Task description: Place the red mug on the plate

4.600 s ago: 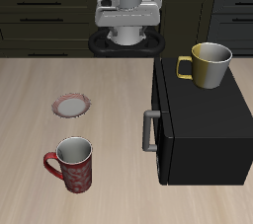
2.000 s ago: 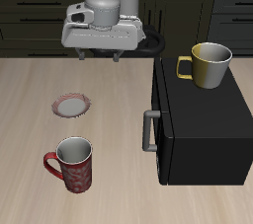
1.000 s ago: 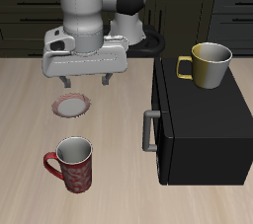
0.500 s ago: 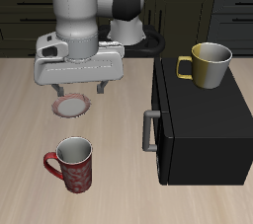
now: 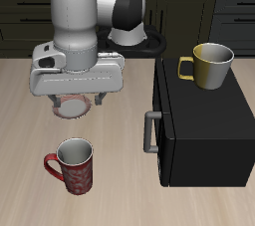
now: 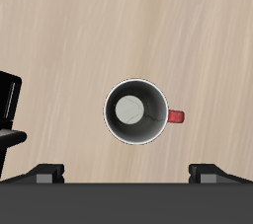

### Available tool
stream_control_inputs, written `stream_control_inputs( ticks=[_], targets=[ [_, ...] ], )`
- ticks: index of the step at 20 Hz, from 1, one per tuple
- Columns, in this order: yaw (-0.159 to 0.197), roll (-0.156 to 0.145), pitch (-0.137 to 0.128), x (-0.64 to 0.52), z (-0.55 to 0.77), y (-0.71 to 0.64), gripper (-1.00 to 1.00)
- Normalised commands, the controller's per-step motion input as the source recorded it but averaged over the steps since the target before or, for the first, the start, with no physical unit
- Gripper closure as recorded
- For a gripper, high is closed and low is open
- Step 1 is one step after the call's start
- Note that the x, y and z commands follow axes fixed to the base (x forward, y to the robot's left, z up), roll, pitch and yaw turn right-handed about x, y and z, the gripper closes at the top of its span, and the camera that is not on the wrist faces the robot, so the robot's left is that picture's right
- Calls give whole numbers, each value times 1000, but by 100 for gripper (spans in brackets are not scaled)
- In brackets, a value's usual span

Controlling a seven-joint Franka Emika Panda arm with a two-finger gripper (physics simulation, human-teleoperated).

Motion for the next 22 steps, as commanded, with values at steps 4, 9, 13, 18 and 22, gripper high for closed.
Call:
stream_control_inputs(
  ticks=[4,9,13,18,22],
  targets=[
    [6,39,5,104,-170,157,-100],
    [-2,19,-4,44,-188,103,-100],
    [6,4,-14,29,-175,77,-100],
    [16,1,-2,18,-160,72,-100],
    [-34,-6,10,46,-124,-19,-100]
  ],
)
